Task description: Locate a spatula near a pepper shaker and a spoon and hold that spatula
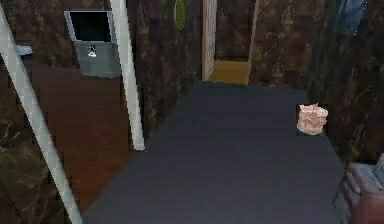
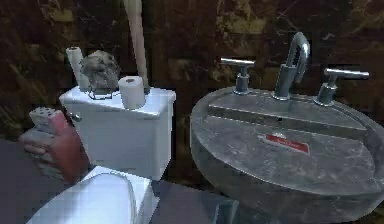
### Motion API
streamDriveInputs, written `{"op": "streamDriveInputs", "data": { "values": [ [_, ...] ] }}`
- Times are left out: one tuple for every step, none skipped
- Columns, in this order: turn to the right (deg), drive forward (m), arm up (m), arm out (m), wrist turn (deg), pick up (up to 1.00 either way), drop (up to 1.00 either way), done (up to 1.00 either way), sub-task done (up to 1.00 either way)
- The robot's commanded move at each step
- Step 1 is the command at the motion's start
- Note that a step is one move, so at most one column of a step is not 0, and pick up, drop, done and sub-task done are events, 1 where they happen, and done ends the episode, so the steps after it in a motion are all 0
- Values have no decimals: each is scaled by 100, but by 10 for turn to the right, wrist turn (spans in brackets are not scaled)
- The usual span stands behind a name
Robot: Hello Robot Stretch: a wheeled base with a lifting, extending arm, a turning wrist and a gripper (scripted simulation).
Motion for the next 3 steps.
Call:
{"op": "streamDriveInputs", "data": {
  "values": [
    [-390,0,0,0,0,0,0,0,0],
    [0,50,0,0,0,0,0,0,0],
    [450,0,0,0,0,0,0,0,0]
  ]
}}
